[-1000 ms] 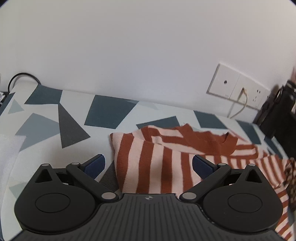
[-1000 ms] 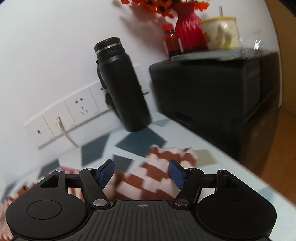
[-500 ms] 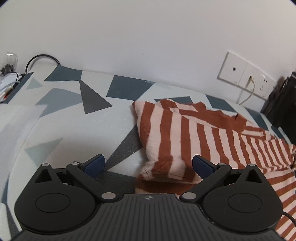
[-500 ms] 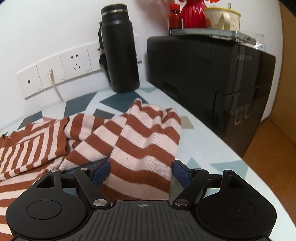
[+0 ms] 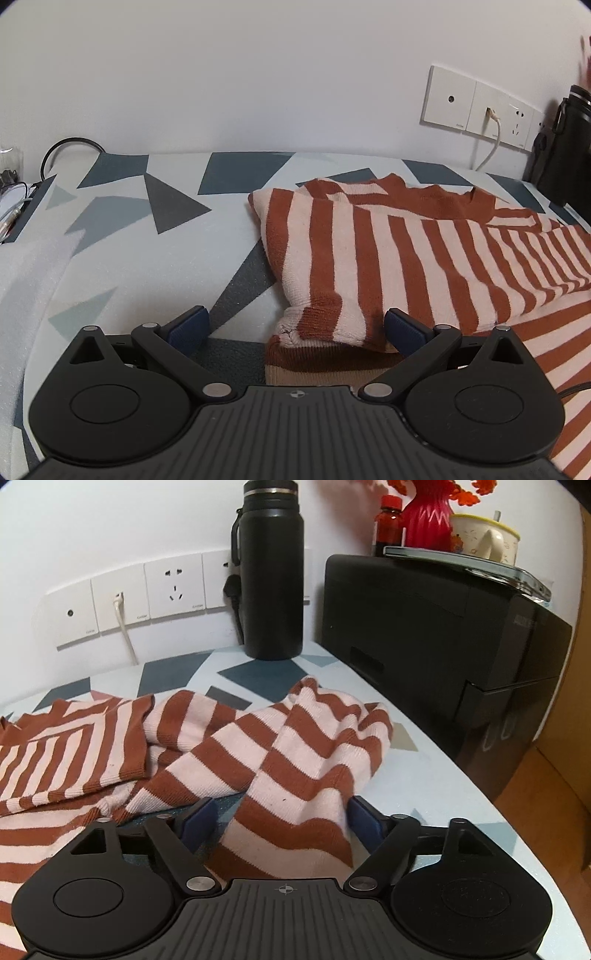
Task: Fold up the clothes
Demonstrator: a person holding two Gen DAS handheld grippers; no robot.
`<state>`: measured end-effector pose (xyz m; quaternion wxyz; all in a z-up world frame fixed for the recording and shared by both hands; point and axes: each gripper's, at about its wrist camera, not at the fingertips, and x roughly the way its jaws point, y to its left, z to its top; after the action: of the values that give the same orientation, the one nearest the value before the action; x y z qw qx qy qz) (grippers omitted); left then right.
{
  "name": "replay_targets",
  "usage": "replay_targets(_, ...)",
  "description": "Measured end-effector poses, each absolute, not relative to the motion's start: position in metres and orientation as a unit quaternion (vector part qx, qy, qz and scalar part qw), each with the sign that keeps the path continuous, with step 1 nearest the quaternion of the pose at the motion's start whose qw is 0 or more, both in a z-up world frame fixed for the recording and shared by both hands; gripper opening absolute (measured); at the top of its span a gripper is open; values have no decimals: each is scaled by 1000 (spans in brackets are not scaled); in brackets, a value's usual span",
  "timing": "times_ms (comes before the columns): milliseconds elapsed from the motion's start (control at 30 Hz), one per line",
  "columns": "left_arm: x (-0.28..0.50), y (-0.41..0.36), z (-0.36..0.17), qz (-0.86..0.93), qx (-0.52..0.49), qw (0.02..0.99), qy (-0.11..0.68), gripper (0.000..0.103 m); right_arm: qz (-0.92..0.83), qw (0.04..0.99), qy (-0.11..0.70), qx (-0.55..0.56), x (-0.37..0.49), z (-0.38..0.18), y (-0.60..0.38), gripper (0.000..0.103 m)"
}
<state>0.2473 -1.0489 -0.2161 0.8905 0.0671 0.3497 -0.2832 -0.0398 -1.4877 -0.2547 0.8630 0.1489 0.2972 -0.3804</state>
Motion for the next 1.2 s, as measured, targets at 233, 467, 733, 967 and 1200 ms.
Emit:
replay_targets(233,245,-1051,-218,-282,78,892,345,103,-376,869,265,184,-54,-255,-1497,39)
replay_targets(467,246,-1050,-218,-282,78,892,344,103,-368,871,250,208,-61,-255,-1503,34)
replay_targets(733,243,-1050,-218,-280,78,893,343,103,-373,870,264,185,-56,-254,-1496,38)
replay_targets(967,245,-1049,-218,-283,78,892,343,103,-378,867,259,197,-58,-256,-1499,30)
replay_targets(1200,246,-1049,-218,-286,80,891,344,103,-388,862,258,198,-58,-255,-1498,10)
